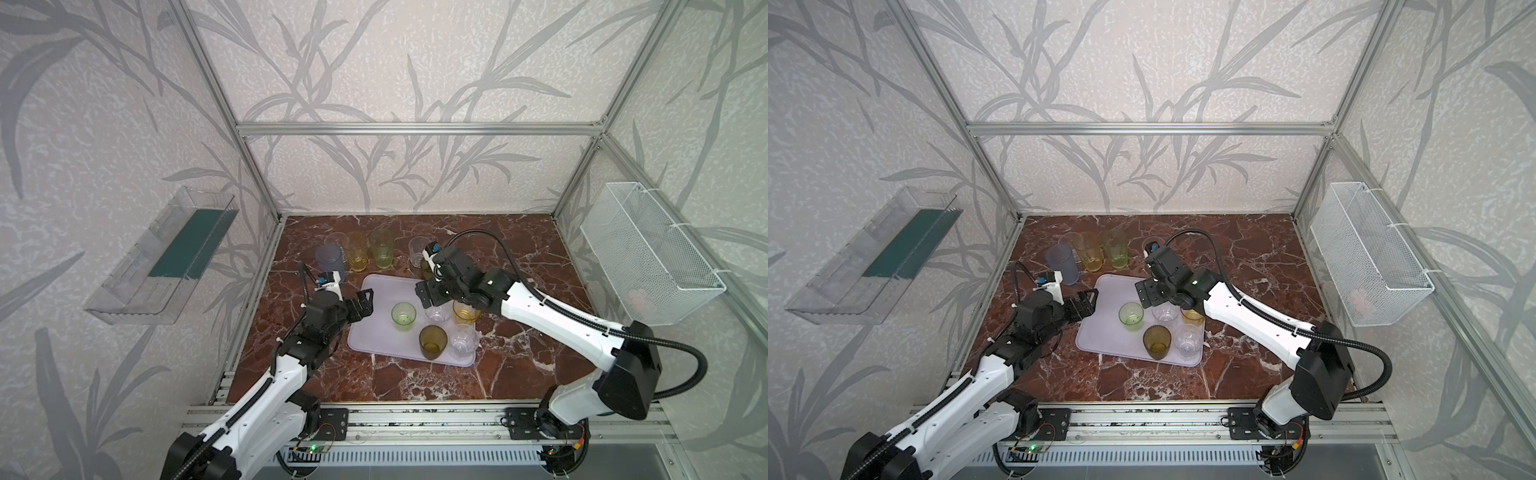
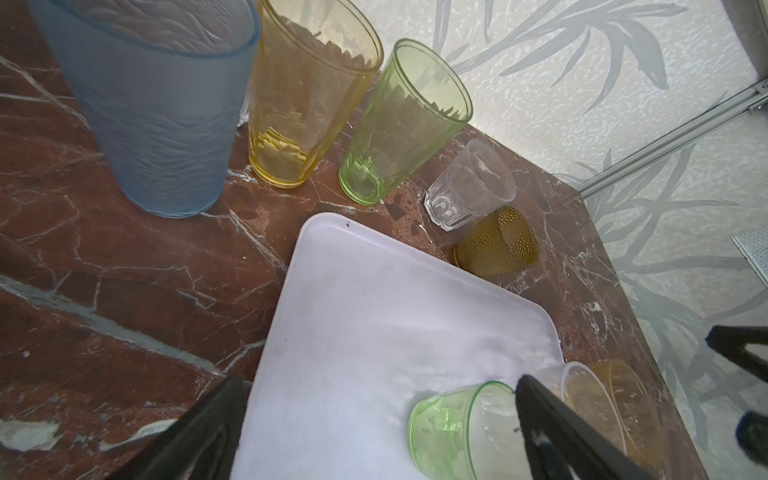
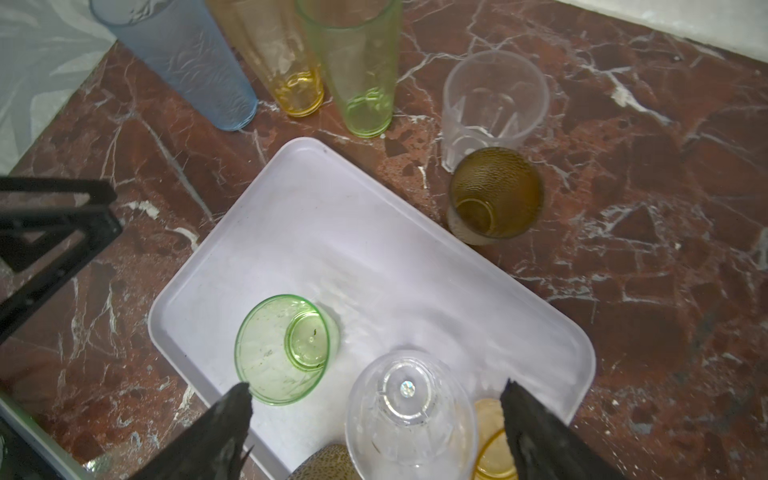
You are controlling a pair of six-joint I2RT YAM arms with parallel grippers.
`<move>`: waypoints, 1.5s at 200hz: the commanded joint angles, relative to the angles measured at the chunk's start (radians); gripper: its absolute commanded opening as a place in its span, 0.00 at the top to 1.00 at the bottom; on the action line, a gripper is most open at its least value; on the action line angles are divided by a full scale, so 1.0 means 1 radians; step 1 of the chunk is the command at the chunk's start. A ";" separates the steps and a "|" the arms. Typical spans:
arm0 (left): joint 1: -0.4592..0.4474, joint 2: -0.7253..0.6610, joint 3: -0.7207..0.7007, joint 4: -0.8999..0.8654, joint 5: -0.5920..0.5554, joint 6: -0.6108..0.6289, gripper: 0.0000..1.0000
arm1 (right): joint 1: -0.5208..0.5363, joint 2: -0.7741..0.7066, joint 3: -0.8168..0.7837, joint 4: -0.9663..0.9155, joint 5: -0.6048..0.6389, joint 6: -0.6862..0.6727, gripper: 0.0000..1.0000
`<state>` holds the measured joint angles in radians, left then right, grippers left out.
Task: Place the glasses into the tray
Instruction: Pick up the glass from the top-center of the table.
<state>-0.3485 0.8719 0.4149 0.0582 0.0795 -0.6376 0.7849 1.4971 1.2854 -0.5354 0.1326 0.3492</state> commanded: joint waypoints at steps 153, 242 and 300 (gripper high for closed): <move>-0.054 0.104 0.086 0.069 0.052 0.041 0.01 | -0.229 0.251 0.158 0.061 -0.135 0.106 0.08; -0.054 -0.006 -0.004 0.115 -0.009 0.051 0.01 | -0.254 0.340 0.192 0.049 -0.159 0.095 0.20; -0.055 0.009 -0.009 0.119 -0.018 0.051 0.01 | -0.257 0.385 0.187 0.054 -0.173 0.090 0.48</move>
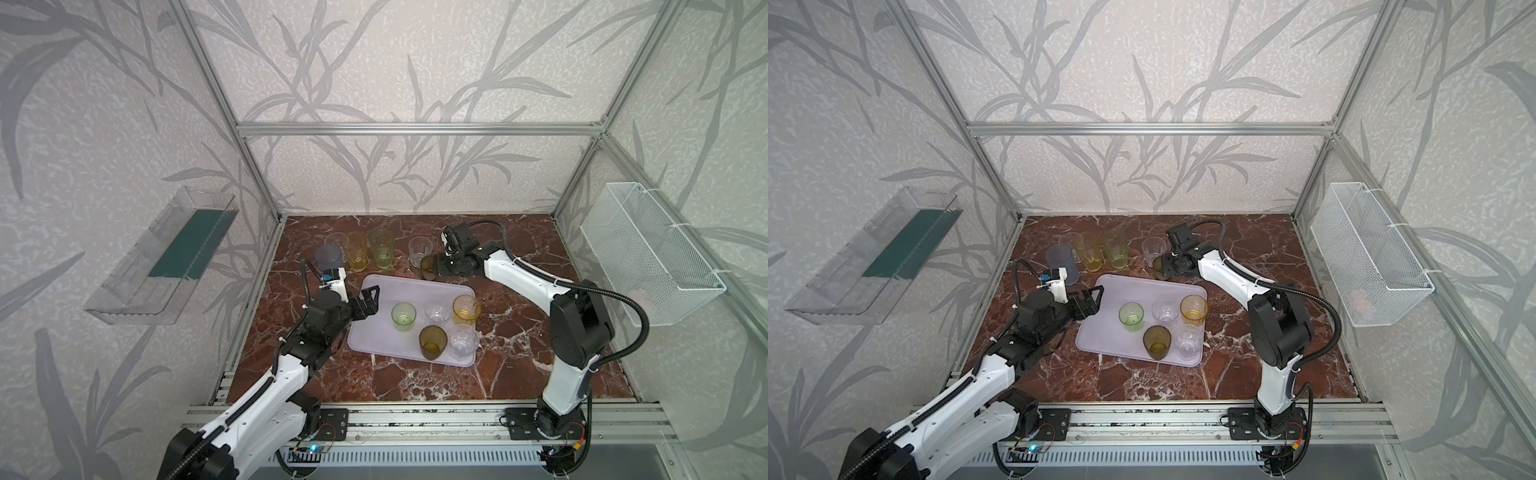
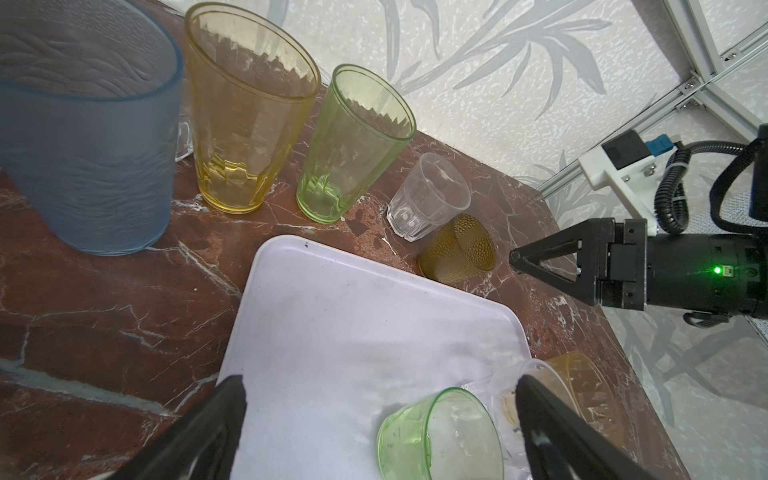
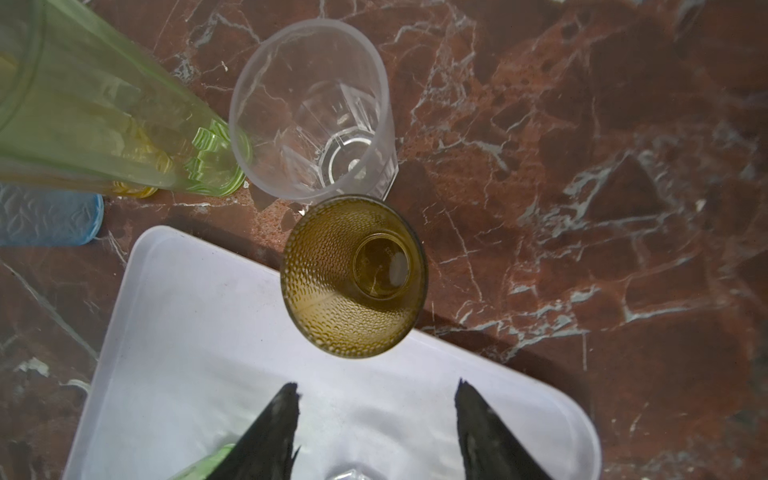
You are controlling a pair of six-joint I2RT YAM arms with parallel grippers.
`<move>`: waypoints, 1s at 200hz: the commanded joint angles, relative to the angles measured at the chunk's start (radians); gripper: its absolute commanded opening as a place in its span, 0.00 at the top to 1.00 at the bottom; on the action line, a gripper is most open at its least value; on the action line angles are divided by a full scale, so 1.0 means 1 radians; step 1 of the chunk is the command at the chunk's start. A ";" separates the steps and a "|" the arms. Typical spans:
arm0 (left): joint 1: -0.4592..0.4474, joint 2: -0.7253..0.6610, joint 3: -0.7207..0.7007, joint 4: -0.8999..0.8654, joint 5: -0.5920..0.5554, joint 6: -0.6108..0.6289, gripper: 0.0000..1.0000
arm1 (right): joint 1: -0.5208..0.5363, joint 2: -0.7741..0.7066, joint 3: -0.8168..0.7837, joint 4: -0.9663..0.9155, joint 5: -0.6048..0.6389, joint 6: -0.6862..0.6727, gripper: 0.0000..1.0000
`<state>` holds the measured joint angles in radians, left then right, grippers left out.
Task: Place the glasses into the tray
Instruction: Pick up the glass from the top-center of the table.
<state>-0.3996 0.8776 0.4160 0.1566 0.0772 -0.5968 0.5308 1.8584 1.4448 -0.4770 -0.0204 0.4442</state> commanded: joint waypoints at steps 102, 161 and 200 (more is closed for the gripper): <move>-0.004 -0.002 -0.015 0.009 -0.022 0.006 0.01 | -0.019 0.074 0.050 0.016 -0.002 0.032 0.63; -0.004 -0.005 -0.014 0.006 -0.024 0.008 0.01 | -0.032 0.134 0.100 0.014 0.019 0.049 0.74; -0.004 -0.008 -0.013 0.002 -0.024 0.008 0.01 | -0.037 0.162 0.120 0.006 0.028 0.056 0.84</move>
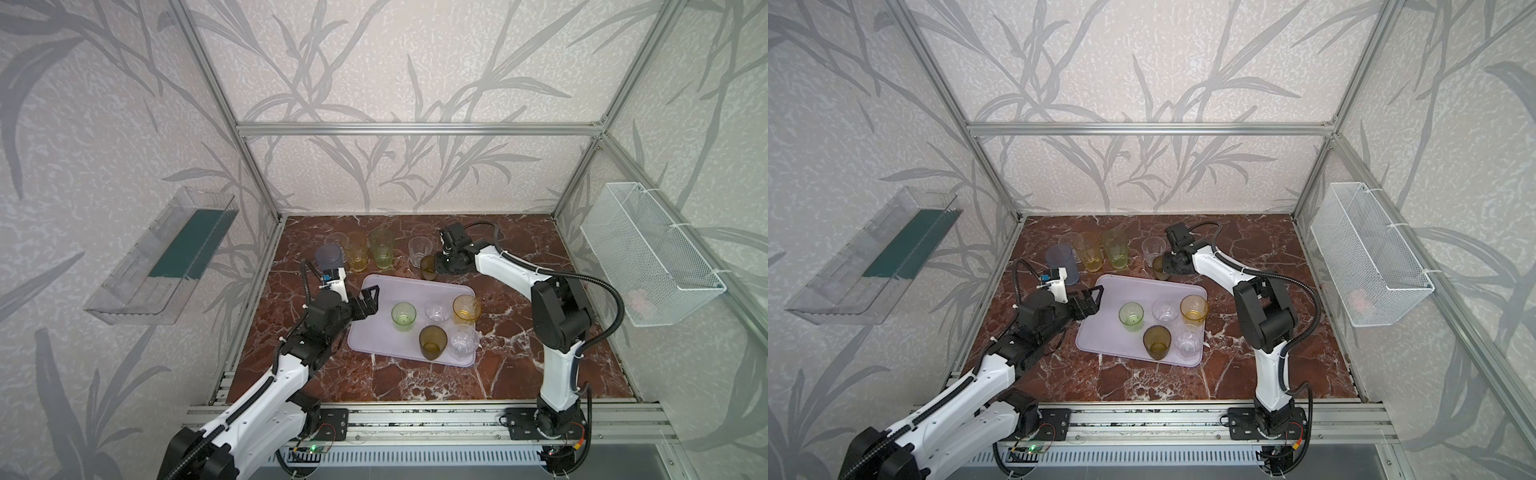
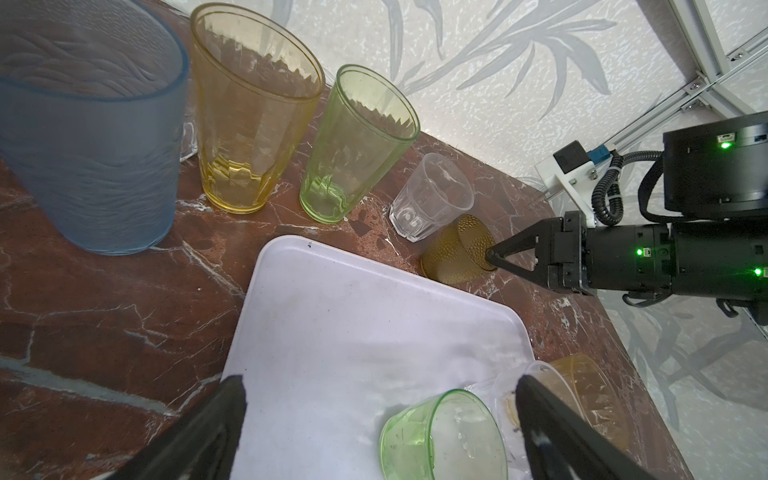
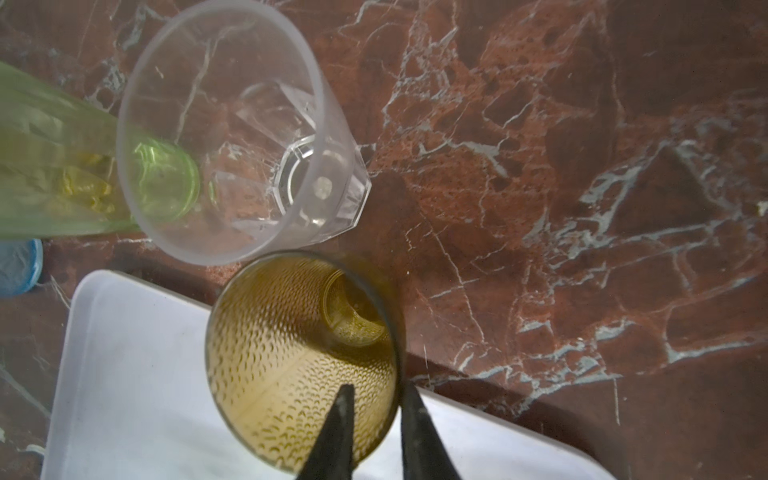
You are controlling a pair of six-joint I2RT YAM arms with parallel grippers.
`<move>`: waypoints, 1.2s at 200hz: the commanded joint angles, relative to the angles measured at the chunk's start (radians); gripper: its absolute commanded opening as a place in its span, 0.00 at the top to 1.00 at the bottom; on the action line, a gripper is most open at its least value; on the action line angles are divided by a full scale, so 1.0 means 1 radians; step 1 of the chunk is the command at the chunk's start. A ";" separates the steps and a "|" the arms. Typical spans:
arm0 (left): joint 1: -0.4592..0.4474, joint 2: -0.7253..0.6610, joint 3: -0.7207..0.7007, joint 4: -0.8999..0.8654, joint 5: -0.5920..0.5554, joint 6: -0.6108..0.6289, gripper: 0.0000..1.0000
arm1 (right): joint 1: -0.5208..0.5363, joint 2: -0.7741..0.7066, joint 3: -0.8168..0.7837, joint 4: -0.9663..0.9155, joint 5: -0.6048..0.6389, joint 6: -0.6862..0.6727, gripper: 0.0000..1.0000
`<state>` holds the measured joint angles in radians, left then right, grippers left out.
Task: Place the glasses into the tray
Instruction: Pick up the glass from the top-center of the table.
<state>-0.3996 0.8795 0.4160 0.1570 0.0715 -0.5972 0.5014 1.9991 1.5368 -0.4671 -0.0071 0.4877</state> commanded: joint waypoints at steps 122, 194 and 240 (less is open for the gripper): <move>-0.004 -0.020 -0.015 0.001 -0.018 0.003 0.01 | -0.030 -0.080 -0.051 0.007 0.027 0.015 1.00; -0.004 -0.022 -0.012 -0.008 -0.021 -0.003 0.01 | -0.034 -0.333 -0.245 0.128 0.015 -0.001 1.00; -0.004 0.030 -0.007 0.028 -0.018 -0.025 0.01 | -0.034 -0.511 -0.377 0.163 -0.008 -0.004 1.00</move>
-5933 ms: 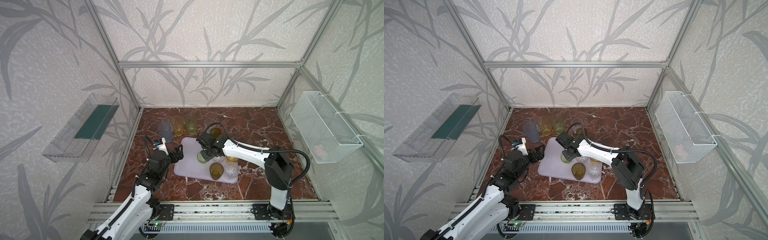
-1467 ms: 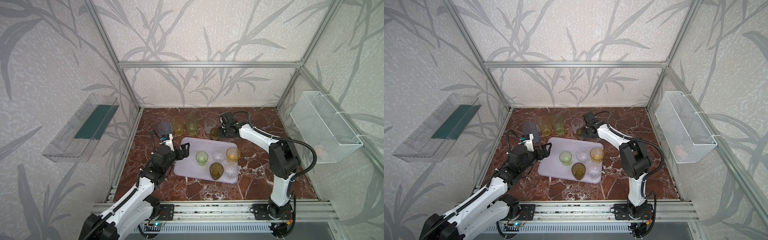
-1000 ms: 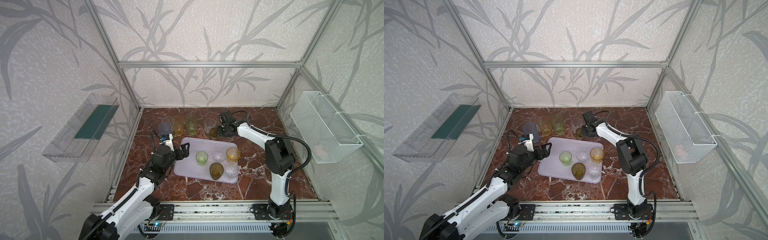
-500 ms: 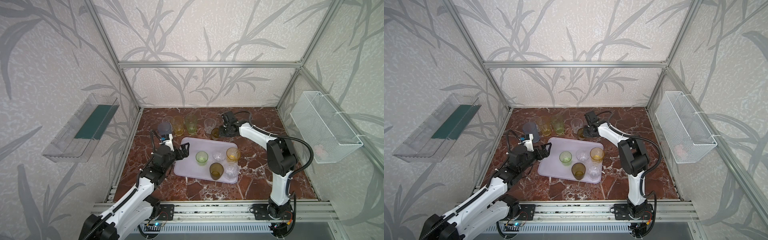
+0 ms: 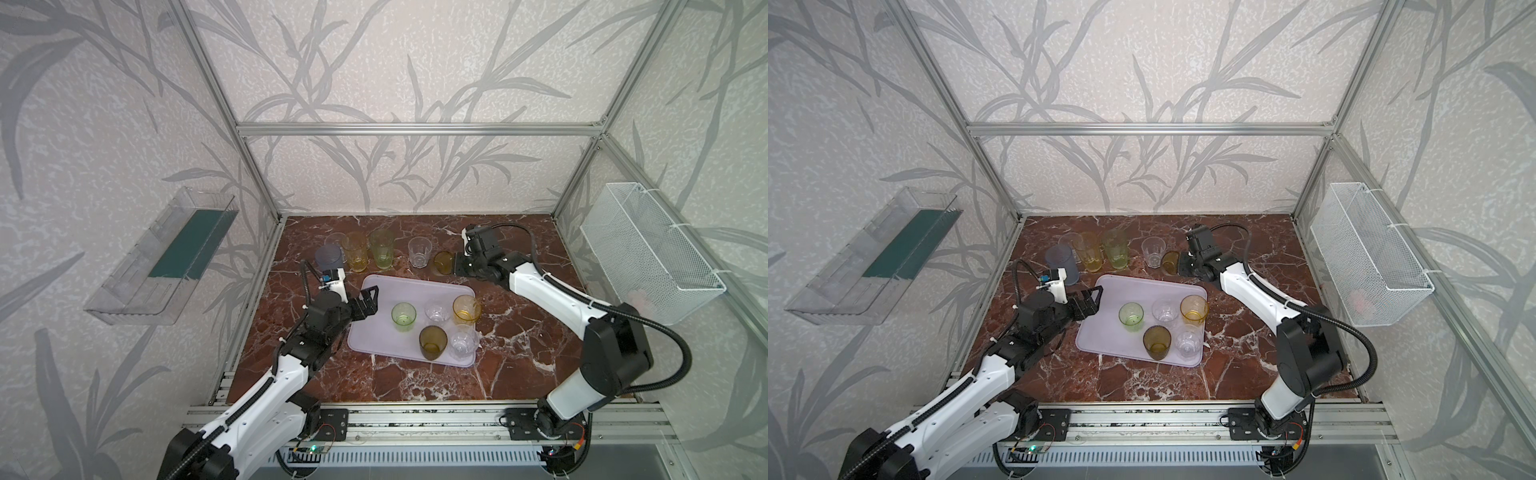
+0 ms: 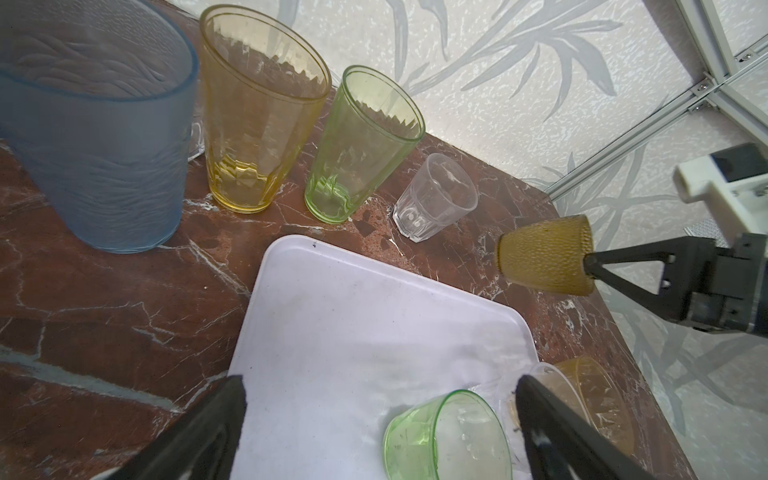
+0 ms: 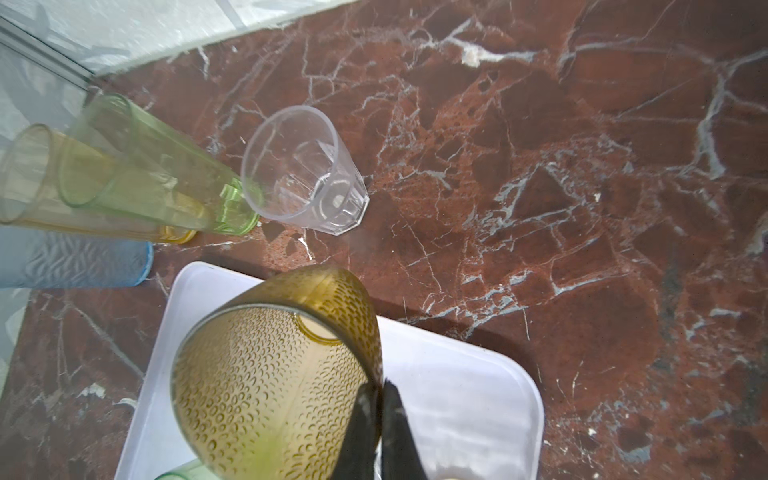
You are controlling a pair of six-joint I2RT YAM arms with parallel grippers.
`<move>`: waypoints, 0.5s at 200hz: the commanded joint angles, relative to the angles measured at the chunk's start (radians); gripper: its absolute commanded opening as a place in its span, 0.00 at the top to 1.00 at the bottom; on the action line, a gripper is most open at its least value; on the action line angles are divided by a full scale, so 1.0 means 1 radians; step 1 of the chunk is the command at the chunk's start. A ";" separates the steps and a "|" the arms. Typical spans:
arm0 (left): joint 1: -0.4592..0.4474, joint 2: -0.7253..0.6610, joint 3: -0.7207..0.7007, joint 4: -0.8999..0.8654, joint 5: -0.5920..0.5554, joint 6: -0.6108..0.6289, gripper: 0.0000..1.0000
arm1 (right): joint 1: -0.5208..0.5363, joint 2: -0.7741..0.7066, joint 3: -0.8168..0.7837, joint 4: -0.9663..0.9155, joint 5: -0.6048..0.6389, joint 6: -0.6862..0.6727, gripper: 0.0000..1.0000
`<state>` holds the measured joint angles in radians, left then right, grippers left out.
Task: Place the glasses into the tray
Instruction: Pick up the glass from the top-center of the table, then place the glass on the tray.
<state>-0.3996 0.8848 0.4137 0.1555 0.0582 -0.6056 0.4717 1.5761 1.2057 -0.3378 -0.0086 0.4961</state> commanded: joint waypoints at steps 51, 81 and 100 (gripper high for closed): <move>-0.003 0.081 0.019 0.008 0.022 -0.055 0.01 | -0.005 -0.292 -0.164 0.013 0.010 -0.042 1.00; -0.005 0.104 0.064 -0.061 0.089 -0.083 0.01 | -0.004 -0.379 -0.220 -0.010 0.009 -0.060 1.00; -0.008 0.106 0.082 -0.083 0.110 -0.099 0.01 | -0.005 -0.424 -0.257 -0.014 -0.004 -0.063 1.00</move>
<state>-0.3996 0.9894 0.4438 0.1192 0.1215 -0.6678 0.4717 1.2045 0.9874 -0.3382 -0.0086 0.4541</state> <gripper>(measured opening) 0.993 0.052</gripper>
